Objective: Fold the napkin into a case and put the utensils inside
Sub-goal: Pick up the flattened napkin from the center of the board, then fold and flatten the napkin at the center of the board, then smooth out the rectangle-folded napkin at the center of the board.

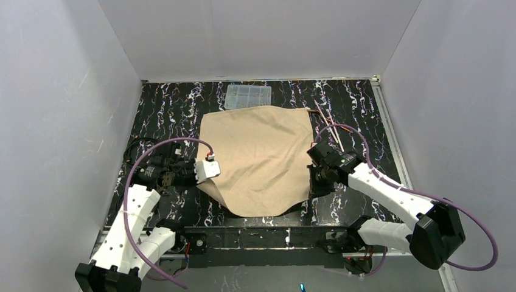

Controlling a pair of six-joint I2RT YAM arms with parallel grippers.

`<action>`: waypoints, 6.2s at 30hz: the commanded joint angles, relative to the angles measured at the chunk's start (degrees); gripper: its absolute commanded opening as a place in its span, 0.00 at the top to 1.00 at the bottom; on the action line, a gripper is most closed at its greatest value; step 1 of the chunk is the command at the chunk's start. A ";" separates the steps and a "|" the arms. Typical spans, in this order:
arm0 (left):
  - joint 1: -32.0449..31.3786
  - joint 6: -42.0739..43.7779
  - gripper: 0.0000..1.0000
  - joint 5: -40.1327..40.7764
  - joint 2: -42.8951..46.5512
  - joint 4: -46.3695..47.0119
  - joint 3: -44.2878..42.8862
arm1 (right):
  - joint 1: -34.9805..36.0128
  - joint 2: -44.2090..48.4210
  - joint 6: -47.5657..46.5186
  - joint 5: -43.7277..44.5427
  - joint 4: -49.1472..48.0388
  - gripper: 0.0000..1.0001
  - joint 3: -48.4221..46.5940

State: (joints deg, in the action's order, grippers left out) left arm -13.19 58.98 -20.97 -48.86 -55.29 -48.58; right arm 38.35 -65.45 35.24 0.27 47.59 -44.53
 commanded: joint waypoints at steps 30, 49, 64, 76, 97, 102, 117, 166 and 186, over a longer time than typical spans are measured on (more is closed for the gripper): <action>0.37 -15.25 1.00 7.30 3.55 2.35 -7.52 | 12.70 -9.71 -4.15 14.67 18.83 0.99 -31.11; 1.43 -16.78 1.00 27.38 -18.15 24.10 -9.17 | -8.51 -28.50 -17.15 7.81 -9.25 0.99 -36.13; 2.91 -18.16 1.00 28.06 -29.44 31.37 -11.45 | -14.83 -43.50 -21.44 4.91 -4.15 0.99 -49.74; 2.99 -16.23 1.00 24.73 -32.68 37.23 -8.03 | -15.64 -50.96 -18.74 7.16 -0.66 0.99 -55.64; 3.87 -17.05 1.00 30.18 -36.50 45.76 -4.56 | -19.13 -60.23 -18.76 5.45 -2.35 0.95 -63.57; 3.87 -17.02 1.00 30.07 -36.82 45.95 -5.40 | -19.31 -60.12 -18.49 5.21 -2.81 0.97 -64.58; 3.87 -18.49 1.00 30.14 -40.81 46.77 -7.42 | -19.21 -63.01 -16.31 1.42 -2.44 0.93 -69.84; 4.87 -29.79 0.65 34.97 -48.34 38.48 -19.14 | -23.41 -57.06 -13.23 -7.82 -31.01 0.68 -46.01; 12.69 -39.20 0.52 18.87 -53.17 22.26 -25.49 | -23.31 -48.95 -23.00 -9.02 -37.00 0.45 -42.56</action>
State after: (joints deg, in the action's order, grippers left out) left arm -2.48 23.53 3.62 -99.37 -27.92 -70.89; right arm 15.11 -116.86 16.78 -6.63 13.17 -87.20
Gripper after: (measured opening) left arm 0.486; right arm 0.541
